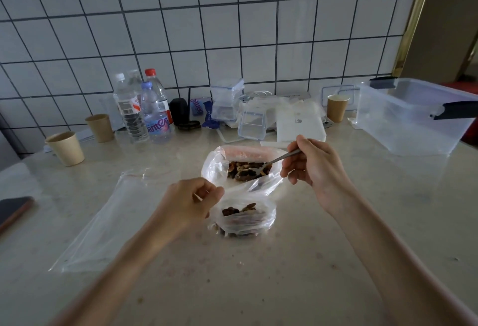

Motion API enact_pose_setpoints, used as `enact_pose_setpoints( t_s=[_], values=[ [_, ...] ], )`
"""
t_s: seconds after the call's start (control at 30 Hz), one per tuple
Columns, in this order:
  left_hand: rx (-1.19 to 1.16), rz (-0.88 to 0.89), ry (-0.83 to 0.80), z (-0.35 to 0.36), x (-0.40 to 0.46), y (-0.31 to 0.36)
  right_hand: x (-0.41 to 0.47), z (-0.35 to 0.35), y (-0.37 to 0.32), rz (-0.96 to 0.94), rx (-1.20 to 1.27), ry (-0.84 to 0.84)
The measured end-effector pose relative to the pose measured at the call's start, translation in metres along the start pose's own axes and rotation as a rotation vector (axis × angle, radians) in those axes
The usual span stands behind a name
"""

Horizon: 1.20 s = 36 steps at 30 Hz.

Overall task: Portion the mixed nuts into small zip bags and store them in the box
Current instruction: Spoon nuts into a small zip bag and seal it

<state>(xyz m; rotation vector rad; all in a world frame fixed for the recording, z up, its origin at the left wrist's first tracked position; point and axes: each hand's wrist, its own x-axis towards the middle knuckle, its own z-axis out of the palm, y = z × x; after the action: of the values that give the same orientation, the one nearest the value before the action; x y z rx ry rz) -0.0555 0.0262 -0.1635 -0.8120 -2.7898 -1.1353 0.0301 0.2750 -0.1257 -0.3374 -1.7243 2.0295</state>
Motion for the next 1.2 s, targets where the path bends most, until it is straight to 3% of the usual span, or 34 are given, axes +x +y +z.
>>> enact_pose_setpoints(
  t_s=[0.17, 0.43, 0.73, 0.97, 1.07, 1.2],
  values=[
    [-0.072, -0.005, -0.108, 0.010, -0.002, 0.000, -0.001, -0.001, 0.000, 0.002, -0.070, -0.060],
    [-0.242, 0.010, -0.042, 0.022, -0.001, -0.012, -0.002, 0.005, 0.005, -0.100, -0.269, -0.118],
    [-0.463, 0.007, -0.105, 0.021, -0.006, -0.009, -0.014, 0.015, 0.003, -0.543, -0.461, -0.266],
    [-0.394, 0.043, -0.028, 0.023, -0.004, -0.012, -0.023, 0.021, 0.005, -0.794, -0.664, -0.362],
    [-0.356, 0.052, 0.005, 0.024, -0.004, -0.014, -0.021, 0.022, 0.004, -0.745, -0.611, -0.362],
    [-0.331, 0.049, 0.021, 0.024, -0.004, -0.017, -0.011, 0.015, 0.004, -0.532, -0.371, -0.174]
  ],
)
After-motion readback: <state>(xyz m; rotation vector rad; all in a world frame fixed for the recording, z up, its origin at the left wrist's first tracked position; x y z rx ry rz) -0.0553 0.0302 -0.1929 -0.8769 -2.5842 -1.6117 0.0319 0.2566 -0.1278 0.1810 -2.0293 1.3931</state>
